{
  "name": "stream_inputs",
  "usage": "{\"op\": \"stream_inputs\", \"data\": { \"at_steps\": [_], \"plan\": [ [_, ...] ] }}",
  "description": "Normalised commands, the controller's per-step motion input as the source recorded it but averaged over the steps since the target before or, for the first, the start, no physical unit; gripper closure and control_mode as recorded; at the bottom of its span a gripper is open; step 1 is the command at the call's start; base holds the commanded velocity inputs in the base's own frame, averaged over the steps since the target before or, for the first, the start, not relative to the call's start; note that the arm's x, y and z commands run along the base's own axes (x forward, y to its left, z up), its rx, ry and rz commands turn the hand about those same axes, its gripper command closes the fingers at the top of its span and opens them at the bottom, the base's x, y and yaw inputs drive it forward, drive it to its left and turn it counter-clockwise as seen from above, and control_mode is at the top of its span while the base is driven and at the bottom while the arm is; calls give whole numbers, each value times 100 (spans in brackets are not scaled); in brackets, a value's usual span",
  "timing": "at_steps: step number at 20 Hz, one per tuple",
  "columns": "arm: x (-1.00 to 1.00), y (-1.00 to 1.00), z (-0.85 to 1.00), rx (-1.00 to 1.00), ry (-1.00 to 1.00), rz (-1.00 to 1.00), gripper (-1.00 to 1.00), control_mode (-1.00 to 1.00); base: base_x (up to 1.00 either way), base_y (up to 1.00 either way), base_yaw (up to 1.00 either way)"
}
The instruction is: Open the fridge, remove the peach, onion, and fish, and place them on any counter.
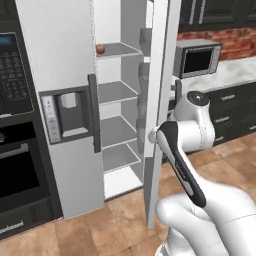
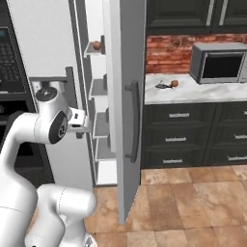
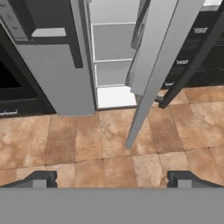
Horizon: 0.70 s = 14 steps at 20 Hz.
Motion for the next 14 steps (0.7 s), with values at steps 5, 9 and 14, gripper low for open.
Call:
{"op": "stream_inputs", "data": {
  "at_steps": [5,9,14],
  "plan": [
    [0,0,0,0,0,0,-100,100,-13,33,0],
    [0,0,0,0,0,0,-100,100,0,34,0],
    [0,0,0,0,0,0,-100,100,46,80,-1]
  ]
}}
